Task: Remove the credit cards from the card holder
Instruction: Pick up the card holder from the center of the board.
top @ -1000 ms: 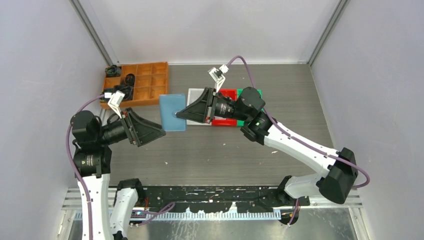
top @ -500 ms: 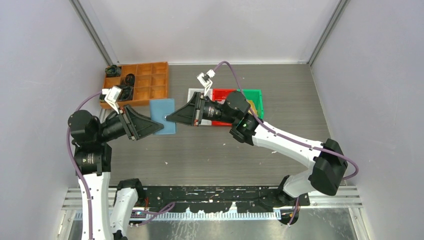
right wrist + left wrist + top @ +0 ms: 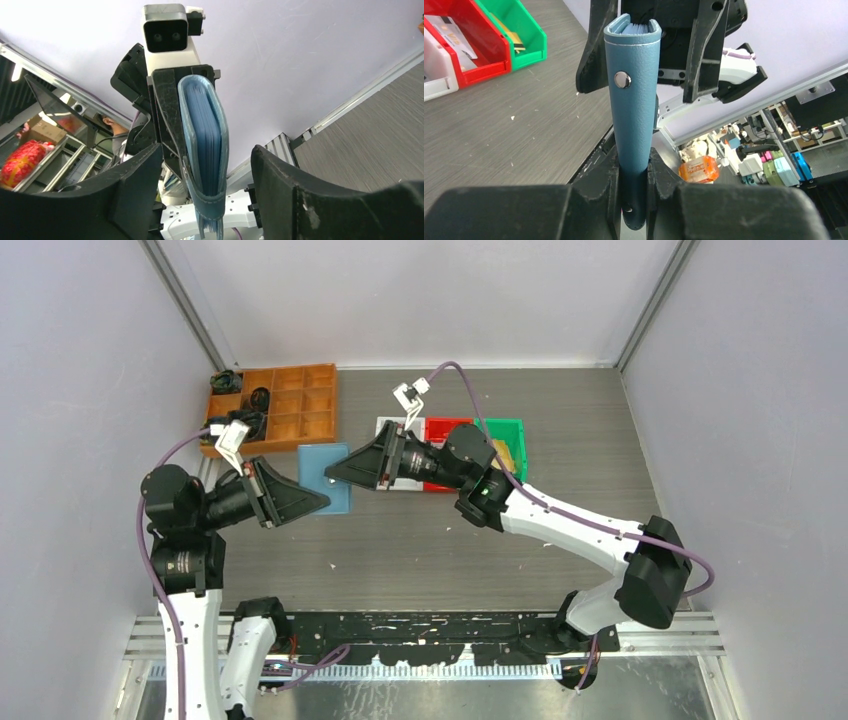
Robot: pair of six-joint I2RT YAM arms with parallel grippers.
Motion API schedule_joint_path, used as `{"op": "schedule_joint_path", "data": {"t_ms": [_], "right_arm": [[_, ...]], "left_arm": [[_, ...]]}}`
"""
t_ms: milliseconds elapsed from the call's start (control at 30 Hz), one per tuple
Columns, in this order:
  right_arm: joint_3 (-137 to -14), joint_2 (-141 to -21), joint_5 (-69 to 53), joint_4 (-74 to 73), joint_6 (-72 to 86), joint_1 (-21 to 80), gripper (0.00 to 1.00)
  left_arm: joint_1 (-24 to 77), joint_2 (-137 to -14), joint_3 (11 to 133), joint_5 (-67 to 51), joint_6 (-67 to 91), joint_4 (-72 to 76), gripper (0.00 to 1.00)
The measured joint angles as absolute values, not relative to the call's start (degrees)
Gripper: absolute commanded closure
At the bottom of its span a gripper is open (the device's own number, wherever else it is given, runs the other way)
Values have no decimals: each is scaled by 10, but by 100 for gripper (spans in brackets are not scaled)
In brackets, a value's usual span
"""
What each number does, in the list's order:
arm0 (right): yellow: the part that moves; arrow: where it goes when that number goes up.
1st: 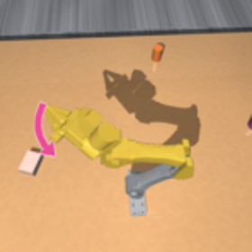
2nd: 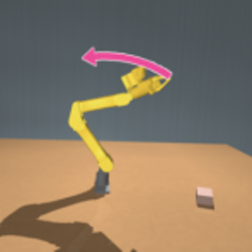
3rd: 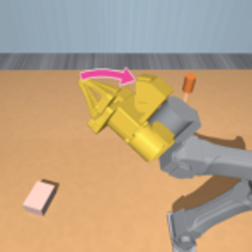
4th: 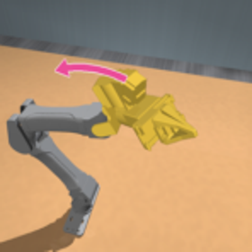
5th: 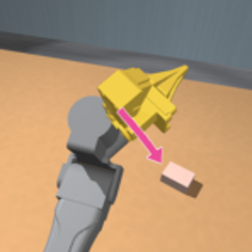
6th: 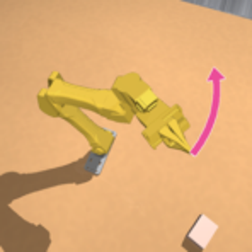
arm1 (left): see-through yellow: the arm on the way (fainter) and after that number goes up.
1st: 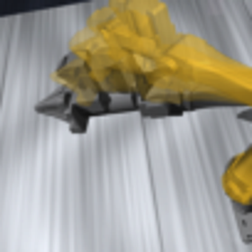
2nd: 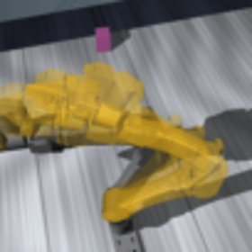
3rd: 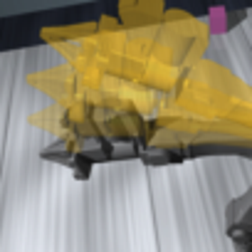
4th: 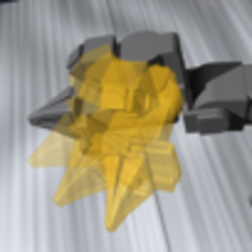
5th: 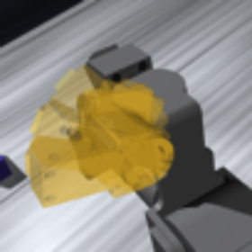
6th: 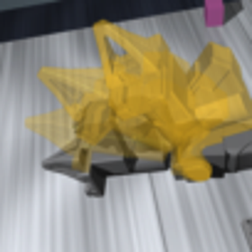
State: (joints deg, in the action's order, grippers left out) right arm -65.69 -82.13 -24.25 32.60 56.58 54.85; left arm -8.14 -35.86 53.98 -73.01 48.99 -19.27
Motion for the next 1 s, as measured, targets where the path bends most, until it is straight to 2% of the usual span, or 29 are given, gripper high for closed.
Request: {"op": "schedule_joint_path", "data": {"t_ms": [100,167,233,300,333,367,400,433,500,567,767,900,1000], "right_arm": [[-675,-823,-250,298,557,542,41],[-692,-825,-262,284,553,537,54],[-702,-826,-273,277,550,533,70],[-708,-827,-288,270,546,529,80],[-709,-828,-294,266,545,528,84],[-710,-830,-301,265,547,527,88],[-711,-832,-306,265,548,526,92],[-712,-832,-309,265,546,526,94],[-712,-833,-314,265,547,526,96],[-712,-833,-317,264,549,525,97],[-700,-832,-330,299,573,510,98],[-693,-832,-346,312,586,505,98],[-691,-832,-353,325,589,505,94]], "left_arm": [[-81,-357,540,-734,472,-209,100],[-81,-356,540,-737,461,-216,100],[-81,-356,540,-742,453,-222,100],[-81,-356,543,-746,436,-234,95],[-81,-356,548,-748,426,-243,90],[-81,-356,552,-747,418,-253,81],[-81,-356,554,-747,411,-263,67],[-81,-356,556,-747,403,-272,57],[-81,-357,558,-747,387,-284,50],[-81,-357,559,-747,380,-294,51],[-81,-362,562,-763,355,-318,66],[-81,-367,574,-771,356,-320,67],[-81,-369,582,-774,359,-317,73]]}}
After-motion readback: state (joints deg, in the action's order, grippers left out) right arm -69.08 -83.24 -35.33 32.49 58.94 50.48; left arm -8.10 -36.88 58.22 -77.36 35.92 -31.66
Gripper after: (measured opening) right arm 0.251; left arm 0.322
